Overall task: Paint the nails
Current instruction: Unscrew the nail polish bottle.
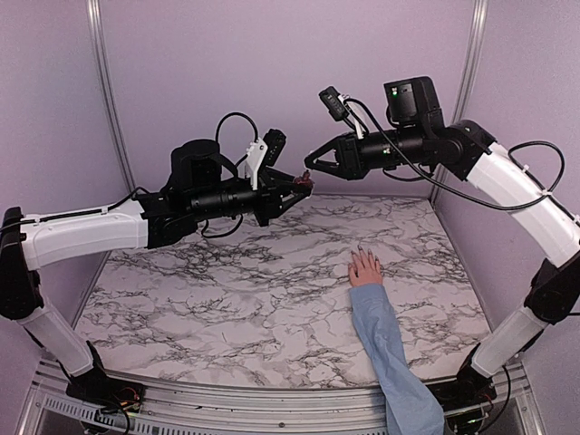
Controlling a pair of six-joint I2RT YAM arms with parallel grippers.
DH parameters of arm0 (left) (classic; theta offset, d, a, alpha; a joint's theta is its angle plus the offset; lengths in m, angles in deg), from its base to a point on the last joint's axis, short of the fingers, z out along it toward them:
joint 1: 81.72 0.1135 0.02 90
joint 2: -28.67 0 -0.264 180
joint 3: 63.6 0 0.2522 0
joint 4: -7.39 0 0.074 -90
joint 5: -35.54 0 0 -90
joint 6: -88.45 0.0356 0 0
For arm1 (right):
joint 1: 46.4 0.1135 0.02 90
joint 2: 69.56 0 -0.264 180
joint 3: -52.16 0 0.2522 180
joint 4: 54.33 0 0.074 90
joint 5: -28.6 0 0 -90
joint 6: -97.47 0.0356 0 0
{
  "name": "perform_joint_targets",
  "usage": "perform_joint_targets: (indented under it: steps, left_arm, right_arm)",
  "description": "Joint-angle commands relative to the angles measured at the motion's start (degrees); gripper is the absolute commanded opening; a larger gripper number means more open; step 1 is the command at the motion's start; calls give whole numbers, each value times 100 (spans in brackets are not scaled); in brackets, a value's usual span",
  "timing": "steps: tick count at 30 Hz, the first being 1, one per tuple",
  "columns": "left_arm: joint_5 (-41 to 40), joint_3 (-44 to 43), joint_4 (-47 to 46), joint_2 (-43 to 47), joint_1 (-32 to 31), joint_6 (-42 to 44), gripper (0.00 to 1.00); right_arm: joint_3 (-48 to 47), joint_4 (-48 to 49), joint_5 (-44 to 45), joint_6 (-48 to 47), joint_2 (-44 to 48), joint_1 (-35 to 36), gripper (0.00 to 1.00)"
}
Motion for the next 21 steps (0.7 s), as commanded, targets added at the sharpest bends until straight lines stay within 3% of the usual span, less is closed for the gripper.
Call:
perform_joint_targets:
  steps: [1, 13, 21]
  left_arm:
    - [-4, -143, -20, -38, 25, -40, 0]
    - [-18, -152, -20, -55, 23, -22, 0]
    - [-22, -167, -20, -62, 25, -14, 0]
  right_arm:
    - [-7, 236, -196, 93, 224, -34, 0]
    - [-19, 71, 169, -30, 233, -40, 0]
    - [34, 215, -360, 20, 207, -38, 0]
